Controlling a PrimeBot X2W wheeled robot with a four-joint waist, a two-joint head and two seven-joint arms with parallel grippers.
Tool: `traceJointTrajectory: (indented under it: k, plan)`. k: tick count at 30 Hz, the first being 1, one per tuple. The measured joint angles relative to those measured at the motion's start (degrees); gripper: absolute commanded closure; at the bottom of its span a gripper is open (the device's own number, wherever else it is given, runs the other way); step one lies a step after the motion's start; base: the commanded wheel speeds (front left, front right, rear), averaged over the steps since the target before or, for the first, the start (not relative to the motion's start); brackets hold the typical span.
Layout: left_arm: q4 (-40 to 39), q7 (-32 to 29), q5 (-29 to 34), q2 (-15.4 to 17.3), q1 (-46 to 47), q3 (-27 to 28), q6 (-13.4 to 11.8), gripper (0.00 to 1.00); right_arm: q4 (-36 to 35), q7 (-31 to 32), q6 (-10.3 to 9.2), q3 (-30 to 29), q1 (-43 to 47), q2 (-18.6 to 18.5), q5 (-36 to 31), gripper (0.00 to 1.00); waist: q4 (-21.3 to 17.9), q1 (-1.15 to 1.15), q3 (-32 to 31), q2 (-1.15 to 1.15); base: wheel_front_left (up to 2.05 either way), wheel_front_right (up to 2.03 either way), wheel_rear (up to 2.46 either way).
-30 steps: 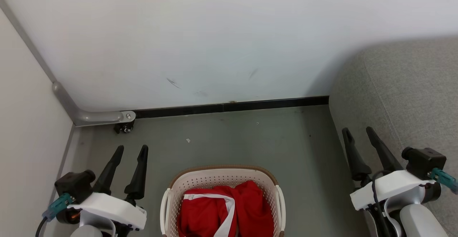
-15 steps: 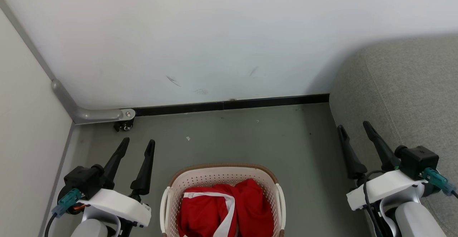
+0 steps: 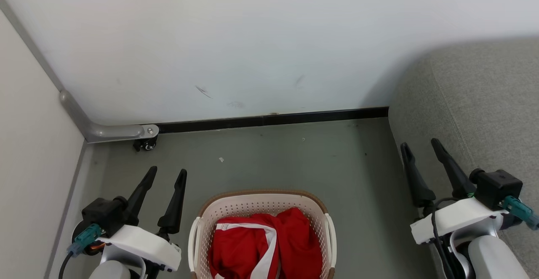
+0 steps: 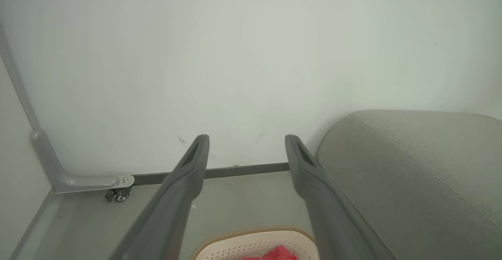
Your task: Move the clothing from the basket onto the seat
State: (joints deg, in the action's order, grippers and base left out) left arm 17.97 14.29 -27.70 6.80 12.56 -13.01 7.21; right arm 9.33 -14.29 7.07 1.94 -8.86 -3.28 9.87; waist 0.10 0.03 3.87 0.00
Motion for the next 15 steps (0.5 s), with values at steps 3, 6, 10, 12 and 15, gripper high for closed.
traceJointTrajectory:
  k: [3,6,10,12,15]
  plan:
    - [0.56,0.0,-0.02,0.03,-0.01,-0.64,0.0,0.0,-0.77,-0.01,0.0,-0.87,-0.01,0.04,0.0,0.0,0.0,0.0,0.37,0.0,0.0,0.0,0.0]
    - [1.09,0.0,-0.2,0.14,-0.01,-1.32,0.0,0.0,-1.47,-0.01,0.0,-1.44,-0.31,0.14,0.01,0.0,-0.01,0.0,0.85,0.0,0.0,0.0,0.0]
    - [2.04,0.0,-0.99,0.36,-0.01,-2.7,0.0,0.0,-2.55,-0.01,0.0,-2.25,-1.44,0.31,0.01,0.0,-0.03,0.0,1.66,0.0,0.0,0.0,0.0]
    - [2.63,0.0,-1.09,0.54,-0.01,-3.6,0.0,0.0,-3.08,-0.01,0.0,-2.76,-1.97,0.34,0.02,0.0,-0.05,0.0,2.14,0.0,0.0,0.0,0.0]
    - [3.55,0.0,-1.54,0.87,-0.01,-5.21,0.0,0.0,-3.88,-0.01,0.0,-3.21,-2.25,0.41,0.05,0.0,-0.11,0.0,3.25,0.0,0.0,0.0,0.0]
